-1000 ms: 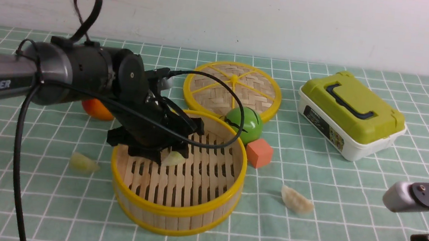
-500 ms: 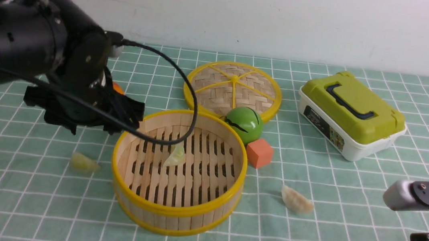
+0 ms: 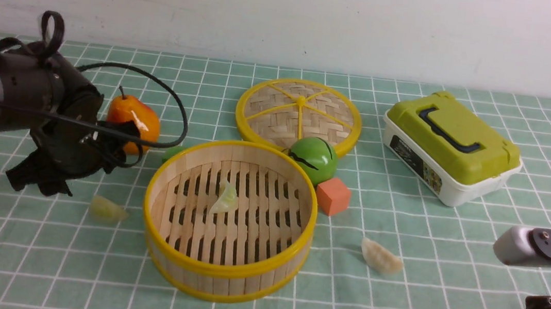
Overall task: Put the dumplings into the steamer on the table with the blue tablecloth.
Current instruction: 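Reach for and grasp a dumpling on the table with the left gripper, then place the dumpling into the bamboo steamer basket with the left gripper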
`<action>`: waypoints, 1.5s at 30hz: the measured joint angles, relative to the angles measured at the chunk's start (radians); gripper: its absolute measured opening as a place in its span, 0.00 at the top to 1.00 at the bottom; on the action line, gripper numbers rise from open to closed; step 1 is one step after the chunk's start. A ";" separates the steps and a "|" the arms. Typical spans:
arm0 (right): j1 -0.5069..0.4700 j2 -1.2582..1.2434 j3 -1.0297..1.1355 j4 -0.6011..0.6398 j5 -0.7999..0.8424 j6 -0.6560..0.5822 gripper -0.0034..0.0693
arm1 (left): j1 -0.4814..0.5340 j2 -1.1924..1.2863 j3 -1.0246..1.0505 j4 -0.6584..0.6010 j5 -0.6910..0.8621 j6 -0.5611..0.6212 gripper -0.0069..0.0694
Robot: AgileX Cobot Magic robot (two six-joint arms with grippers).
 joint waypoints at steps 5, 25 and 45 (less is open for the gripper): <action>0.000 0.000 0.000 0.010 -0.003 0.000 0.85 | 0.000 0.051 0.000 -0.096 -0.023 0.052 0.30; 0.000 0.000 0.000 0.037 0.001 0.000 0.83 | -0.014 -0.115 -0.041 -0.191 0.028 0.459 0.62; 0.000 0.000 0.000 0.022 -0.002 0.000 0.82 | -0.321 0.182 -0.315 -0.382 -0.006 0.909 0.63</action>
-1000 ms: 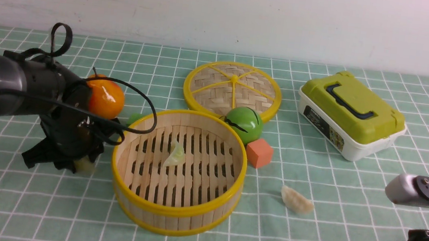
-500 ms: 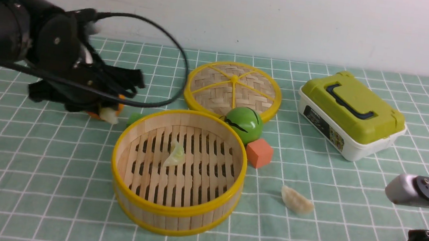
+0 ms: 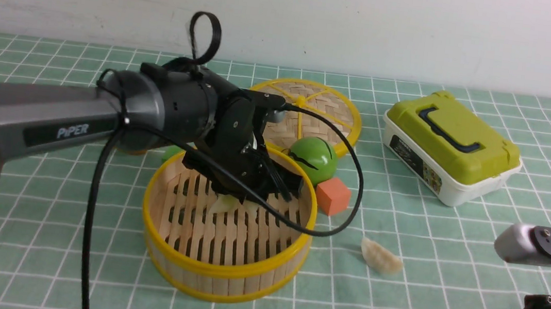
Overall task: Put the dumplings into the steamer on the table with the blue tablecloth.
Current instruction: 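Place the dumpling into the bamboo steamer basket with the left gripper, then reach for and grasp a dumpling lying on the table beside the steamer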
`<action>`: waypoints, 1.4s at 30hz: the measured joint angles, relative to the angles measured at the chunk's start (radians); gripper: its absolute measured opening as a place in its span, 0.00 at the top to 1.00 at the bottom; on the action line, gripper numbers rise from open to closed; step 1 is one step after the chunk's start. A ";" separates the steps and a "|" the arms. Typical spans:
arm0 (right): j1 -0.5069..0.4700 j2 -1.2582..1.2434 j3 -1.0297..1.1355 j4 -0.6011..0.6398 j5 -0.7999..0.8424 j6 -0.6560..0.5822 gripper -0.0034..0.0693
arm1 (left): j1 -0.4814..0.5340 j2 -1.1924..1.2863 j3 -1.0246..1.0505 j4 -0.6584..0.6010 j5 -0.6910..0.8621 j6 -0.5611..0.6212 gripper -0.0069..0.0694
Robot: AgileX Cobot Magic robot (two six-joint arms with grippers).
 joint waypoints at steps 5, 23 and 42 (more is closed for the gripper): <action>0.001 0.001 -0.006 -0.046 0.020 -0.006 0.81 | 0.000 0.015 -0.023 -0.010 0.021 0.000 0.58; 0.019 0.416 -0.483 -0.209 0.207 -0.195 0.36 | 0.000 -0.607 -0.083 -0.071 0.408 0.155 0.69; 0.019 0.942 -0.804 -0.376 0.182 -0.105 0.62 | 0.000 -1.232 0.715 0.070 0.403 0.164 0.86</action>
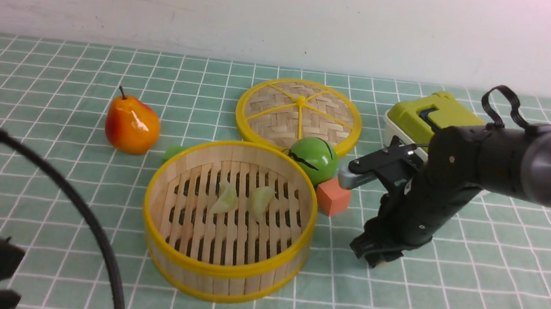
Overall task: Put the dumplings into the steamer on the table with the blue tablecloth.
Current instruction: 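Reach for and grasp a dumpling lying on the table beside the steamer, then place the dumpling in the bamboo steamer basket with the right gripper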
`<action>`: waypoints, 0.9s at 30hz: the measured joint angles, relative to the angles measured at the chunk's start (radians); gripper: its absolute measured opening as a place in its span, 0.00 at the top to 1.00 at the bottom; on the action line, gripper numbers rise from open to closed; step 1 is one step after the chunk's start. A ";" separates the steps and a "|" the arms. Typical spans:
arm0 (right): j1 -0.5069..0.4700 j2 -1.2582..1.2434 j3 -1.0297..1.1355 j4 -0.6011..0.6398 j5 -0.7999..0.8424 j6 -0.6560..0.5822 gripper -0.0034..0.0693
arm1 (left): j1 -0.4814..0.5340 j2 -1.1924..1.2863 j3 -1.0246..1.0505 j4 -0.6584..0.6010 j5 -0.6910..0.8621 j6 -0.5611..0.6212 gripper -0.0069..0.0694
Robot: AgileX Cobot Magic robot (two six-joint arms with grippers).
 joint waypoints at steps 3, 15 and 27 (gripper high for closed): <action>0.000 -0.005 -0.025 0.001 0.084 0.027 0.62 | 0.000 -0.031 0.070 0.048 0.015 -0.077 0.86; 0.126 -0.153 -0.200 0.379 0.075 -0.009 0.62 | 0.000 -0.141 0.303 0.154 -0.240 -0.308 0.84; 0.328 0.075 -0.198 0.307 -0.266 -0.087 0.62 | 0.000 -0.141 0.312 0.145 -0.264 -0.314 0.83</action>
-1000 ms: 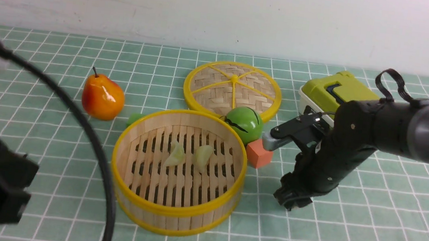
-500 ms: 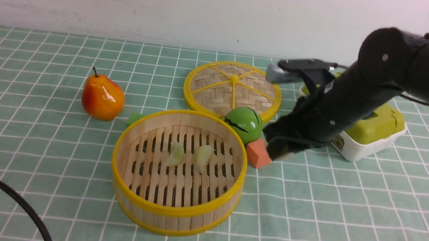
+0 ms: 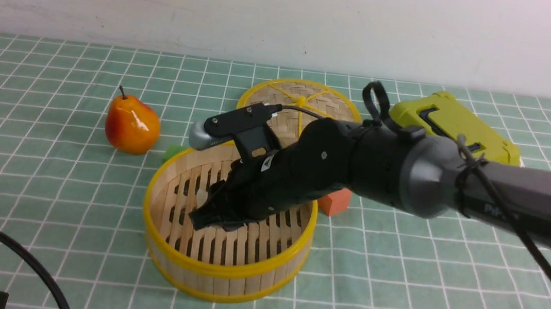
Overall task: Put the dumplings into the steamer on the table with the blue tablecloth.
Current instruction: 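Place the dumpling in the bamboo steamer basket with the right gripper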
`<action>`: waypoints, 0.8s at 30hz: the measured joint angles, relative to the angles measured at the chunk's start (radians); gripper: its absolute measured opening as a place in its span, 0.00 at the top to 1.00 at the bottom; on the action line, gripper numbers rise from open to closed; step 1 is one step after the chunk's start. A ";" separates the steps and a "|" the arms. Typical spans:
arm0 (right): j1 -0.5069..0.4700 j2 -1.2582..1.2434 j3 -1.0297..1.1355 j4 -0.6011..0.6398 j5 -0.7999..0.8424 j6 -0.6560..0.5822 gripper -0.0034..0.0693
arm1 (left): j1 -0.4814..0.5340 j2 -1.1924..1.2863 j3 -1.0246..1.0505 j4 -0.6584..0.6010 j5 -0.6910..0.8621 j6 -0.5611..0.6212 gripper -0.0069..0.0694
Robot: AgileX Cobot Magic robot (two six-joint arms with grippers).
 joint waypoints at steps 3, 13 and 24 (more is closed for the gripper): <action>0.000 0.006 0.000 -0.018 -0.001 0.000 0.59 | 0.000 -0.001 0.000 -0.001 -0.003 0.000 0.83; 0.000 0.006 0.000 -0.021 0.013 0.000 0.55 | 0.000 -0.001 0.000 -0.001 -0.021 0.000 0.83; 0.000 -0.040 0.000 -0.021 0.067 0.000 0.51 | 0.000 -0.001 0.000 -0.002 -0.022 0.000 0.81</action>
